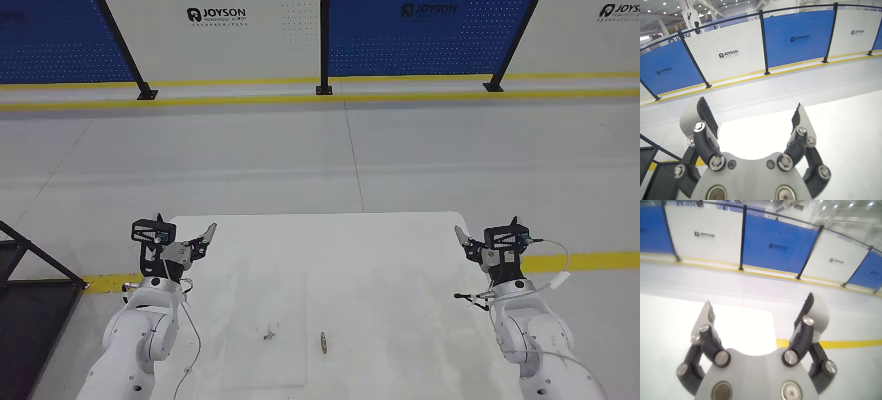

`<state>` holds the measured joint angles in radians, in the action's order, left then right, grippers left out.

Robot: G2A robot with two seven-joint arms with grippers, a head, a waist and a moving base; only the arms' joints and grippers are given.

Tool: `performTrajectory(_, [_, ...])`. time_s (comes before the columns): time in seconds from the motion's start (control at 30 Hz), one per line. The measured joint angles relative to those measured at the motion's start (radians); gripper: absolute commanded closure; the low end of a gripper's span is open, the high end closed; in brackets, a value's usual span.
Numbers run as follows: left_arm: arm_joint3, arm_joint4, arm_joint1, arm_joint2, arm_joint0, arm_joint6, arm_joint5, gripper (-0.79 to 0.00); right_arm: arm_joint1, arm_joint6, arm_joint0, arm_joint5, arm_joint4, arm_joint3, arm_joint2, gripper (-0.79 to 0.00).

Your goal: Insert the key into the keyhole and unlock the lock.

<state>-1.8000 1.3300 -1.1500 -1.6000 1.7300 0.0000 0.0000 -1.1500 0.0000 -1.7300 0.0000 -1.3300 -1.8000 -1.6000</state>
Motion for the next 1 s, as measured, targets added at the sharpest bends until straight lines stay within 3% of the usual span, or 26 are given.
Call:
performTrajectory(0.7, [-0.007, 0.028, 0.003, 0.001, 0.003, 0.013, -0.015, -0.785, 0.0, 0.0, 0.0, 0.0, 0.0, 0.0, 0.0, -0.785])
performTrajectory(0.87, [-0.094, 0.063, 0.014, -0.022, 0.089, -0.026, -0.178, -0.785, 0.0, 0.0, 0.0, 0.0, 0.0, 0.0, 0.0, -0.785])
performTrajectory(1.0, [-0.193, 0.042, 0.024, -0.053, 0.228, -0.084, -0.366, -0.785, 0.0, 0.0, 0.0, 0.0, 0.0, 0.0, 0.0, -0.785])
